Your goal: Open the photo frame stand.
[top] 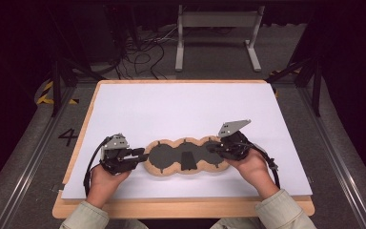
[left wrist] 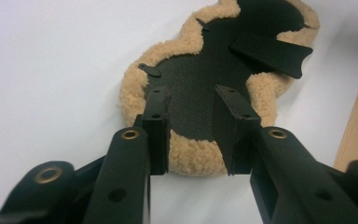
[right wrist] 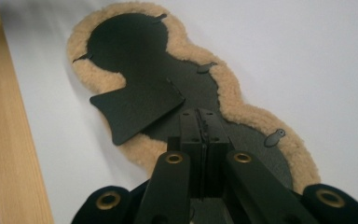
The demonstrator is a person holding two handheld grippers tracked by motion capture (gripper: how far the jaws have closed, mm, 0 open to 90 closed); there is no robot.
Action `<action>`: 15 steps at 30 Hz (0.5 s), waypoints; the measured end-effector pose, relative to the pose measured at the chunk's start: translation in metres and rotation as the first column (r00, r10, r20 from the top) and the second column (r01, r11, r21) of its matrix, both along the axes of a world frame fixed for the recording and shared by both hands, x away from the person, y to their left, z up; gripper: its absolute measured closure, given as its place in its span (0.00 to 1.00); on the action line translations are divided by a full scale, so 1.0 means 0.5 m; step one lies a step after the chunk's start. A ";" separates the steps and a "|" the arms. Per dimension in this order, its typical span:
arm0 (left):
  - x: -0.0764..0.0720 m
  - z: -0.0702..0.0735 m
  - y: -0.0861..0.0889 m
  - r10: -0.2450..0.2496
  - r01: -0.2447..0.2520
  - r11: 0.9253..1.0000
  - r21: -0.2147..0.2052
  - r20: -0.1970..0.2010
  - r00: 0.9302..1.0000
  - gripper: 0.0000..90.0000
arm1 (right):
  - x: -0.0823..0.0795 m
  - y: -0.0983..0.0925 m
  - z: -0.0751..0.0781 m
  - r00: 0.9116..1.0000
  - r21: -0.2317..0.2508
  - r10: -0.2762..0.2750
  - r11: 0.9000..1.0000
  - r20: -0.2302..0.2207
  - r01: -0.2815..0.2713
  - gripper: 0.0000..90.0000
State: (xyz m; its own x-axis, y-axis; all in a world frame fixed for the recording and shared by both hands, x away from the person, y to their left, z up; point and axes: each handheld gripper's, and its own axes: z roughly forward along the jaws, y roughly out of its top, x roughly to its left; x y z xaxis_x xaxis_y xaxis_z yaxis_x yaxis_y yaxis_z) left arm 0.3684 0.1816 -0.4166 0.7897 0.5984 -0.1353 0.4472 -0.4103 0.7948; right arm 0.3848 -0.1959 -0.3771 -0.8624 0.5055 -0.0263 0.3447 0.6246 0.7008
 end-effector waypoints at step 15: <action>0.003 0.005 -0.001 0.036 -0.038 0.998 0.054 0.041 0.999 0.66 | -0.037 0.005 -0.009 0.997 -0.023 0.068 0.997 -0.049 -0.069 1.00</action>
